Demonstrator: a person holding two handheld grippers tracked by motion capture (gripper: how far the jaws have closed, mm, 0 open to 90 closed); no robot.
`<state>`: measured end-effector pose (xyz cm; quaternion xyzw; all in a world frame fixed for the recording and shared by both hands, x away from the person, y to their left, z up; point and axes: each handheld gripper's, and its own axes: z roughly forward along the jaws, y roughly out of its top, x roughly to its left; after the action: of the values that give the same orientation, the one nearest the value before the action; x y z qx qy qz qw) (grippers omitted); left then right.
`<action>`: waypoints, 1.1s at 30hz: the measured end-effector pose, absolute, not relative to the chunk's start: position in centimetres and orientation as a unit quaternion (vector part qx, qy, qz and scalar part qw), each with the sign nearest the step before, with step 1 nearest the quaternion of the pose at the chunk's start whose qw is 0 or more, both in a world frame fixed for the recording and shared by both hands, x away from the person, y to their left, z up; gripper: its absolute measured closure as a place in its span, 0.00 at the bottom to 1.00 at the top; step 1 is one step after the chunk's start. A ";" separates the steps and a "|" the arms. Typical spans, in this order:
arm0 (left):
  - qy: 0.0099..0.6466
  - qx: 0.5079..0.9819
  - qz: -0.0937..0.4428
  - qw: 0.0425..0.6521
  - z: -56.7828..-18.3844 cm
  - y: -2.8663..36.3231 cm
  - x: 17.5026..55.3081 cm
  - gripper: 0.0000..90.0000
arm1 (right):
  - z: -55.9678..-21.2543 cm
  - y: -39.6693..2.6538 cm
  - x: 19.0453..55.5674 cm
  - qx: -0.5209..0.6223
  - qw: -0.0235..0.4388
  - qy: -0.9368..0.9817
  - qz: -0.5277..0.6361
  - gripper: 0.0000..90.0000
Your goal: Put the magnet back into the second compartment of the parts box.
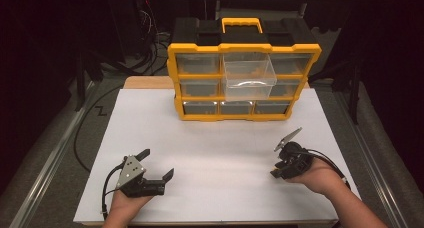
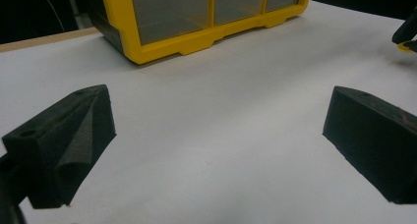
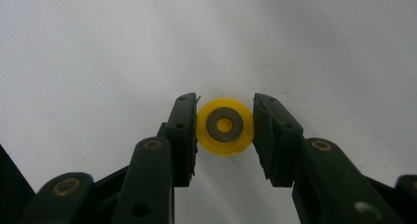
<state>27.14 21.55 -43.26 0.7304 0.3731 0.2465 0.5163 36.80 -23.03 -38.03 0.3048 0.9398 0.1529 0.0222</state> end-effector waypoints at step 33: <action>0.369 0.734 0.250 0.512 -43.3 21.5 27.0 0.01 | -35.9 -22.7 37.6 0.272 -0.009 0.957 0.104 0.72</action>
<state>27.02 21.47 -43.26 0.7341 0.3692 0.2496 0.5124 37.58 -22.73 -35.90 0.2716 0.9568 0.1038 -0.0086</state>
